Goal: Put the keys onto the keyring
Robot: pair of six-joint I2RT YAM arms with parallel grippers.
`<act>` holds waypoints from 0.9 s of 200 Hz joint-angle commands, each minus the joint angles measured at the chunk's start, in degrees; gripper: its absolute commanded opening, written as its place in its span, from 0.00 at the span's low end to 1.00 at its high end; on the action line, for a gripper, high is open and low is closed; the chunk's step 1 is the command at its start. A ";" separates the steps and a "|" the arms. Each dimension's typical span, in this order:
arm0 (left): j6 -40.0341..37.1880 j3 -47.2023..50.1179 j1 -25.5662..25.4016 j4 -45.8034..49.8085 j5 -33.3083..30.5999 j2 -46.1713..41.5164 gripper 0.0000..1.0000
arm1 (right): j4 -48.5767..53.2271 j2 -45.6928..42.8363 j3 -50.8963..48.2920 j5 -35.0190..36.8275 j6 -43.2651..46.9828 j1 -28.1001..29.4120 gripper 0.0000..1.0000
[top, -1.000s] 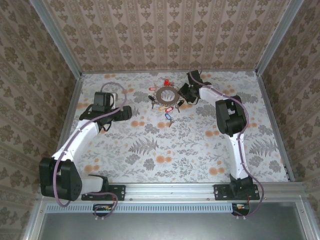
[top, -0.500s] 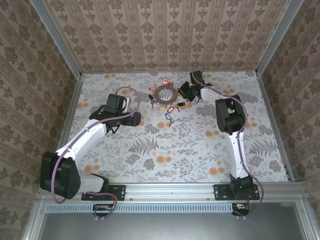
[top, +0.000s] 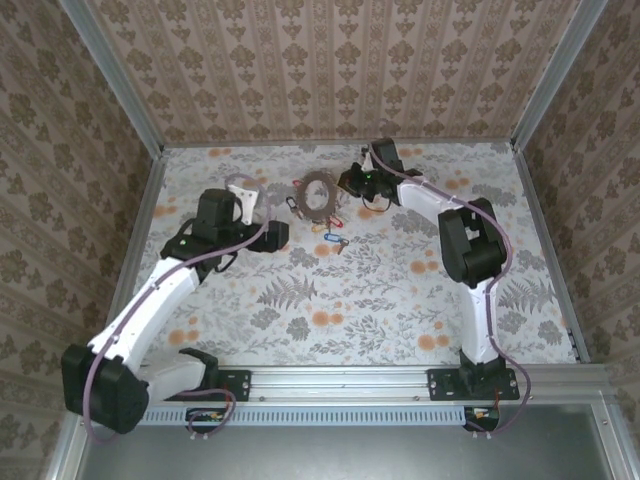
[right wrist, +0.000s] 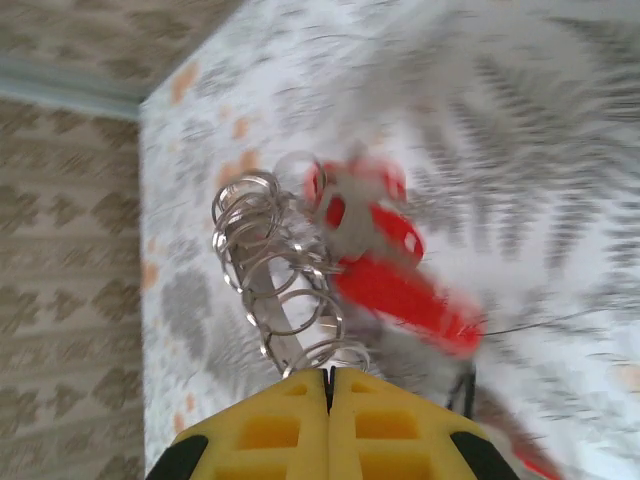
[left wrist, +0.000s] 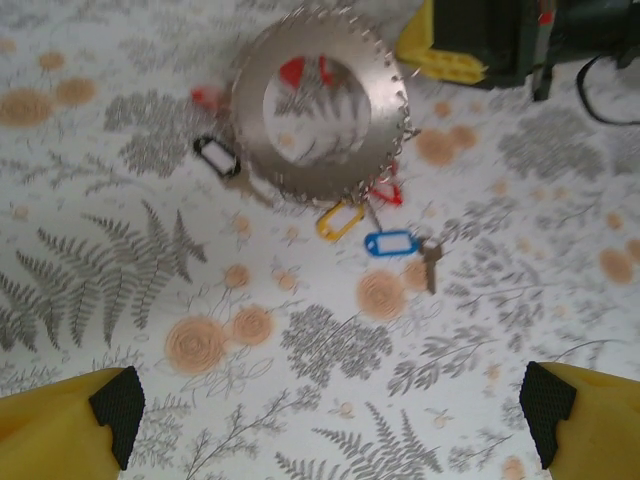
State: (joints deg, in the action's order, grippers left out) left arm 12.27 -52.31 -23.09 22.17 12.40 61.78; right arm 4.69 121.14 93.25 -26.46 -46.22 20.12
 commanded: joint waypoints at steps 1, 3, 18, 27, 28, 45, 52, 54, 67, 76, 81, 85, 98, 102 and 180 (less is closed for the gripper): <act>2.20 1.87 2.62 -3.04 3.92 -5.39 1.00 | 1.77 -4.89 -0.54 -4.11 5.08 1.76 0.00; 2.29 2.00 3.01 -3.17 4.07 -5.82 1.00 | 1.87 -5.13 -0.55 -4.32 5.28 1.98 0.00; 2.57 3.10 5.50 -3.87 4.56 -10.52 0.98 | 3.76 -6.79 -0.15 -5.87 7.22 3.87 0.00; 2.58 3.89 6.98 -4.18 4.52 -13.36 0.98 | 5.47 -7.84 0.15 -6.85 8.91 5.21 0.00; 2.58 3.98 7.08 -4.26 4.54 -13.71 0.98 | 5.67 -7.93 0.21 -6.90 9.02 5.33 0.00; 1.67 5.70 9.25 -5.17 5.09 -18.86 0.96 | 10.06 -10.46 0.41 -7.67 13.05 8.13 0.00; 1.09 6.34 9.77 -5.27 5.02 -20.74 0.96 | 11.75 -11.72 0.26 -7.72 15.12 9.45 0.00; 0.84 6.52 9.85 -5.29 5.05 -21.13 0.96 | 12.32 -12.07 0.20 -7.62 15.85 9.77 0.00; -1.20 8.28 10.08 -5.93 5.95 -24.43 0.94 | 15.62 -14.40 -0.07 -7.25 20.08 12.27 0.00; -3.10 10.00 10.08 -7.01 8.39 -26.40 0.93 | 18.12 -15.78 -0.07 -6.90 22.95 14.02 0.00; -4.07 11.14 10.00 -7.70 10.10 -27.52 0.93 | 19.39 -16.93 -0.22 -6.80 24.42 14.70 0.00; -4.84 12.03 10.00 -8.14 11.28 -28.36 0.92 | 20.23 -17.66 -0.23 -6.85 25.60 15.33 0.00; -6.20 14.62 9.78 -9.47 15.07 -30.89 0.91 | 22.35 -20.21 -1.06 -7.06 28.98 17.49 0.00; -6.43 15.43 9.67 -9.51 15.83 -31.51 0.91 | 22.74 -21.19 -1.47 -7.23 30.03 18.02 0.00; -16.32 16.89 7.78 -5.43 34.57 -37.69 0.81 | 13.27 -39.40 -15.62 -8.65 48.99 25.53 0.00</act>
State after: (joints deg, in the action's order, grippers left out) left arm 2.26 -34.54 -14.35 15.05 37.19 24.88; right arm 24.49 86.87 82.43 -34.20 -6.90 44.01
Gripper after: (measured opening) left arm 0.813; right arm 0.067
